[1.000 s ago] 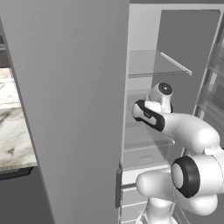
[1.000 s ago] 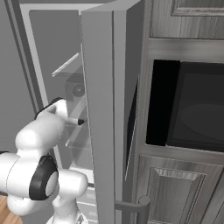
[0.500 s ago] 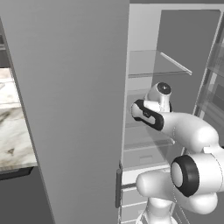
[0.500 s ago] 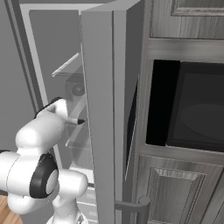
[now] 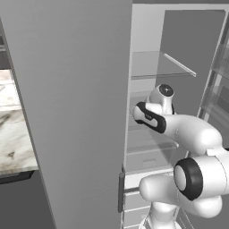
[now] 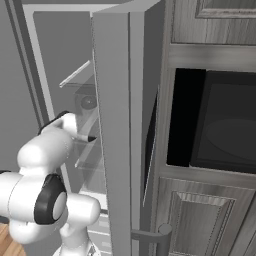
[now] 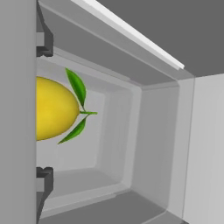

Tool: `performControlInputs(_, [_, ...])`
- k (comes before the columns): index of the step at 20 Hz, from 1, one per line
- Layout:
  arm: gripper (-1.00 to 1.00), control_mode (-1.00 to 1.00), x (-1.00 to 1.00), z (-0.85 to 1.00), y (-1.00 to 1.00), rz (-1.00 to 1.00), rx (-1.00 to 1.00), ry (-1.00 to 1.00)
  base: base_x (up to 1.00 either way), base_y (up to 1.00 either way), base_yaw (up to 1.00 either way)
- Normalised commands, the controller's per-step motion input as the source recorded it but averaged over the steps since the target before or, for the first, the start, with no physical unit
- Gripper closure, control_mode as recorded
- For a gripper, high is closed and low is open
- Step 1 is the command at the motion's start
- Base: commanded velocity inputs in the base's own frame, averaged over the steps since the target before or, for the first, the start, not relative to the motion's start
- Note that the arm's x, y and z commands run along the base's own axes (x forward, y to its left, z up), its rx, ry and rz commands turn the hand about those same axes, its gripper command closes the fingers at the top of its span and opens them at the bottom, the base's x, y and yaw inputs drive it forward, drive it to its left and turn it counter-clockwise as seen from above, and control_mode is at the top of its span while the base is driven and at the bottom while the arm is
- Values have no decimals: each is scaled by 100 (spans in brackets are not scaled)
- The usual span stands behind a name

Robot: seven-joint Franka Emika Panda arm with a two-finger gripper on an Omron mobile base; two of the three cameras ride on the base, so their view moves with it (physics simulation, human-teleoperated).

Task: Retrieve a lemon from the fridge and place it on the cutting board with the fish.

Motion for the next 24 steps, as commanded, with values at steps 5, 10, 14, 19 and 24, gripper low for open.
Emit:
performControlInputs(5, [-100,-100,9,-2,0,0,0,0,0,0,0])
performControlInputs(10, [-100,-100,2,-5,0,0,0,0,0,0,0])
performControlInputs(14, [-100,-100,0,-1,0,0,0,0,0,0,0])
performControlInputs(19, [-100,-100,0,0,0,0,0,0,0,0,0])
performControlInputs(24, [-100,-100,0,0,1,0,0,1,0,0,0])
